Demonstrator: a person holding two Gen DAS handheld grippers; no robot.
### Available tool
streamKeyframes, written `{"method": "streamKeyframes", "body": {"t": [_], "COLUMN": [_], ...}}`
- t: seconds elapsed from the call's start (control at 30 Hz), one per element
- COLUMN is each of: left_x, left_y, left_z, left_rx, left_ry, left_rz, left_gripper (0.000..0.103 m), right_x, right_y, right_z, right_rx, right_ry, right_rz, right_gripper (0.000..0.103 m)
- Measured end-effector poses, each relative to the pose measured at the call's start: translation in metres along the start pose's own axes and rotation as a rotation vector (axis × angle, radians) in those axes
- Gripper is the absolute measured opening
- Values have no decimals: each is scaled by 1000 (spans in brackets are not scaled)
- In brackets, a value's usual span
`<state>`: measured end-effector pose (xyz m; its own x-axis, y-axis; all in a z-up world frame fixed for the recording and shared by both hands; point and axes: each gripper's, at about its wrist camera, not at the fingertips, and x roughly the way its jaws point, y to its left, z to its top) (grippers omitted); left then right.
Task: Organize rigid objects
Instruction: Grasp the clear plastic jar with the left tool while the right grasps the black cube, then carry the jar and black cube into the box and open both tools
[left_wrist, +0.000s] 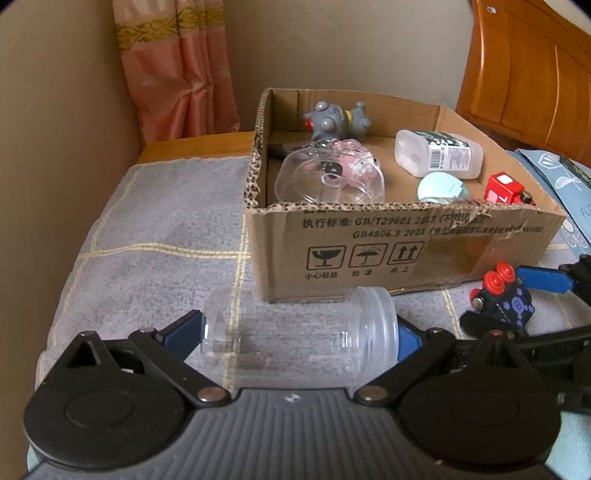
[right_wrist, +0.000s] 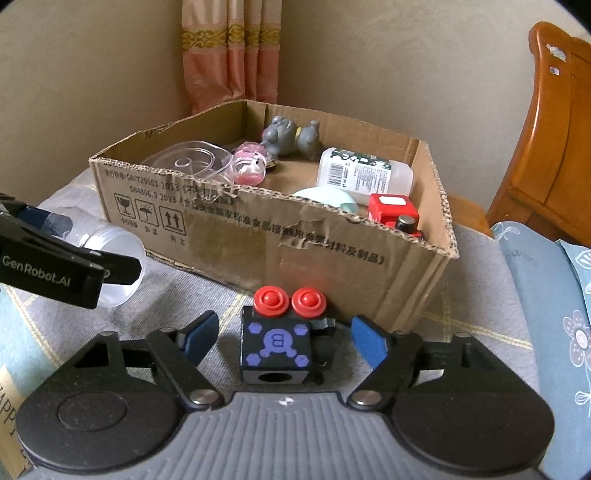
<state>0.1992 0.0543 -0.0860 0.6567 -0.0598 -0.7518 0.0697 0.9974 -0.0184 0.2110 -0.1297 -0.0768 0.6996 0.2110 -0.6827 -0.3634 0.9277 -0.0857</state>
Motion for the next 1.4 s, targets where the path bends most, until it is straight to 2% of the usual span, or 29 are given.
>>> {"method": "streamKeyframes", "body": {"t": [0.07,0.17,0.27,0.47,0.83,0.97,1.17,1.4], "left_x": [0,0,0,-5,-52,-72,-85,-83], "left_y": [0,1,2,4,9,4,-4,-13], "left_z": [0,0,0,-1,12,24,51,87], "left_rx": [3,7,6,35,183,235,261,319], "left_ry": [3,5,11,23,44,41,29,-19], "left_rz": [1,-8,-20,-20,-84,-119,-180,-169], "left_gripper": [99,95,90,90,90,90,90,90], "right_x": [-1,-2,-3,-14,-54,-72,-96,-100], "right_y": [-2,-3,-4,-7,-15,-19,-24,-28], "right_z": [0,0,-1,-3,1,8,28,59], "right_rx": [5,5,-2,-24,-106,-111,-122,-128], "right_ry": [8,11,17,18,29,19,-34,-90], "right_rz": [-1,1,-1,16,88,122,151,151], "right_gripper": [66,61,61,61,61,61,61,61]}}
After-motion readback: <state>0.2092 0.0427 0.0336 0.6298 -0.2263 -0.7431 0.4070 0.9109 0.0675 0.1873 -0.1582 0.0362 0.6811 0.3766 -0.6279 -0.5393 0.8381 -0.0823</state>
